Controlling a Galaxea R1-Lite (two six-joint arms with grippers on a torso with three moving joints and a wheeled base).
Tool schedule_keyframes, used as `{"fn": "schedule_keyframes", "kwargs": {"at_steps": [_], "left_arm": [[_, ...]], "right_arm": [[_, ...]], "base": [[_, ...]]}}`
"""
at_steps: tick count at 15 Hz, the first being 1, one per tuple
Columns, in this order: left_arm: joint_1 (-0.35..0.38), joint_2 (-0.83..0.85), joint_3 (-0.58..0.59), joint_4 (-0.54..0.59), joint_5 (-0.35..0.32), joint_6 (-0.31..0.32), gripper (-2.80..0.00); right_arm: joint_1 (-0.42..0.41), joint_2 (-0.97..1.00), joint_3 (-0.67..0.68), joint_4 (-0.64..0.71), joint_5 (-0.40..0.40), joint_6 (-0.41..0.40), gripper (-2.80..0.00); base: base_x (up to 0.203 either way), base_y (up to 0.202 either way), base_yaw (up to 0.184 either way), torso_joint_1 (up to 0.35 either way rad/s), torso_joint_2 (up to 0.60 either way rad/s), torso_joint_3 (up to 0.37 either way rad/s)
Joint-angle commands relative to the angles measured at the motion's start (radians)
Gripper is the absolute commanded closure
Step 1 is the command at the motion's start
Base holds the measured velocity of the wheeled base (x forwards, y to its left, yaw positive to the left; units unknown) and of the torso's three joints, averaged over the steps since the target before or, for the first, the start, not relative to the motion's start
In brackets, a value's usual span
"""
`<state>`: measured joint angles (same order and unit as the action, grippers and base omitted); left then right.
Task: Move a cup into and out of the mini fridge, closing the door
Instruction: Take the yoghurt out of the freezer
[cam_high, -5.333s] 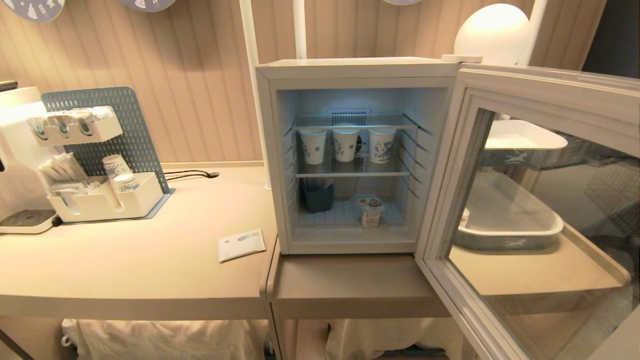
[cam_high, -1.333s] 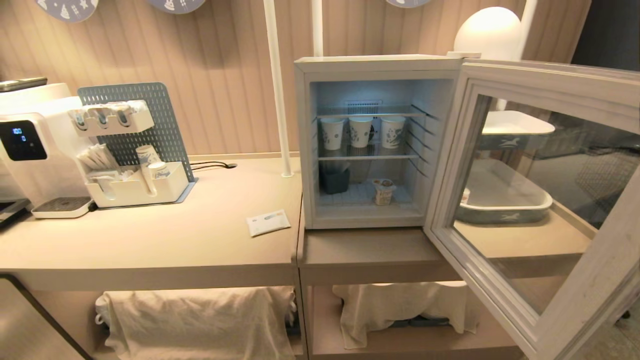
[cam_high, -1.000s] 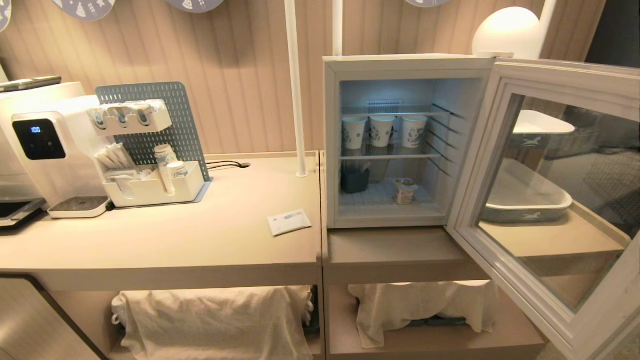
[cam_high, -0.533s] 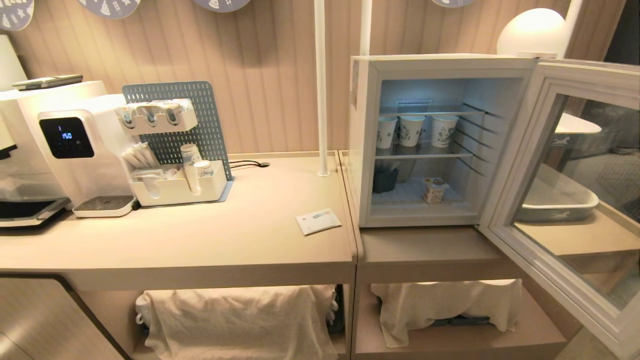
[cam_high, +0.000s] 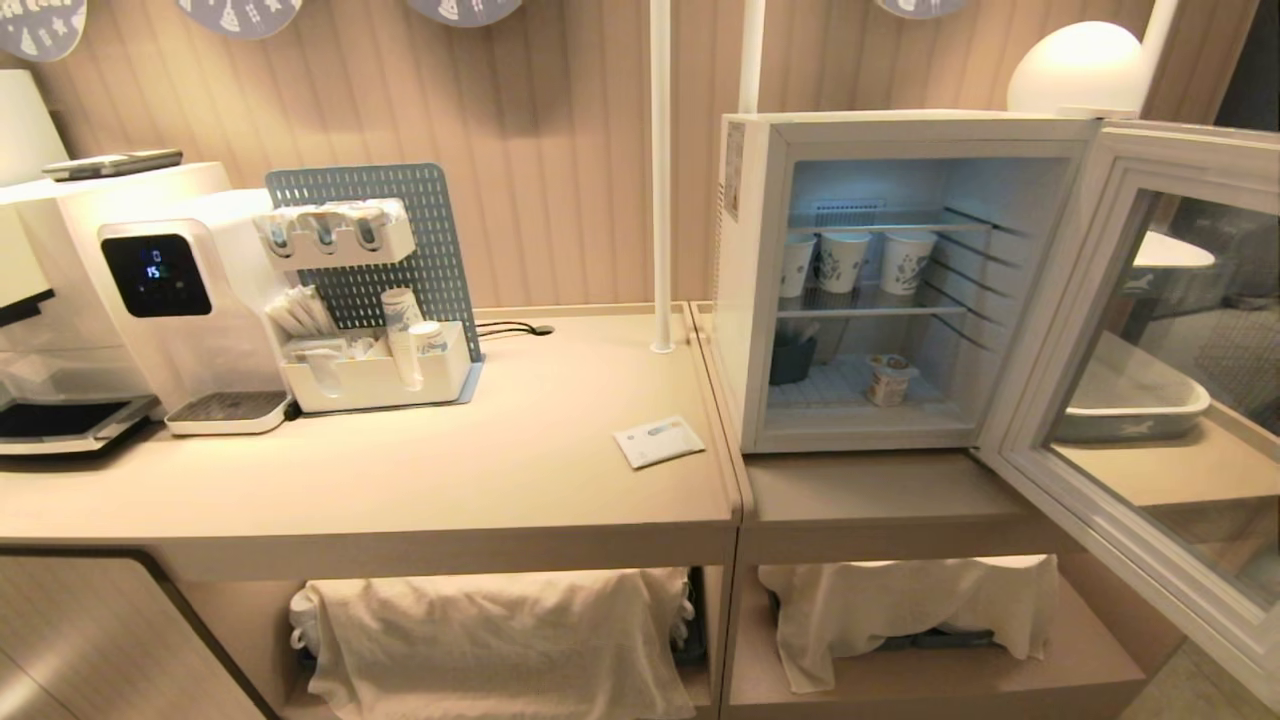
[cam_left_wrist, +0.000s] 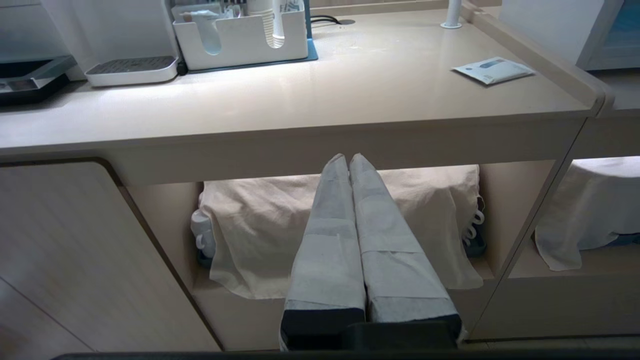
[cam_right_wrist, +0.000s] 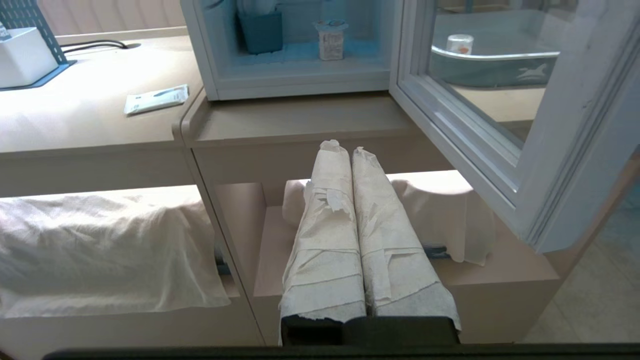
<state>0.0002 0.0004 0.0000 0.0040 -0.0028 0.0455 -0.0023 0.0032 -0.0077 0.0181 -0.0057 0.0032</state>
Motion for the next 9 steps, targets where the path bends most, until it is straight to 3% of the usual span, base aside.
{"fn": "schedule_keyframes", "kwargs": {"at_steps": [1,7,9], "left_arm": [[0.001,0.0,0.002,-0.001,0.0,0.004,0.0],[0.001,0.0,0.001,0.001,0.0,-0.004,0.0],[0.001,0.0,0.002,0.001,0.0,-0.007,0.0]], "right_arm": [[0.001,0.001,0.0,0.0,0.0,0.0,0.0],[0.001,0.0,0.0,0.0,0.0,0.0,0.0],[0.001,0.0,0.0,0.0,0.0,0.0,0.0]], "base": [[0.087,-0.002,-0.004,-0.012,0.0,0.004],[0.187,0.0,0.001,0.0,0.0,0.003],[0.104,0.0,-0.001,0.004,0.01,0.0]]}}
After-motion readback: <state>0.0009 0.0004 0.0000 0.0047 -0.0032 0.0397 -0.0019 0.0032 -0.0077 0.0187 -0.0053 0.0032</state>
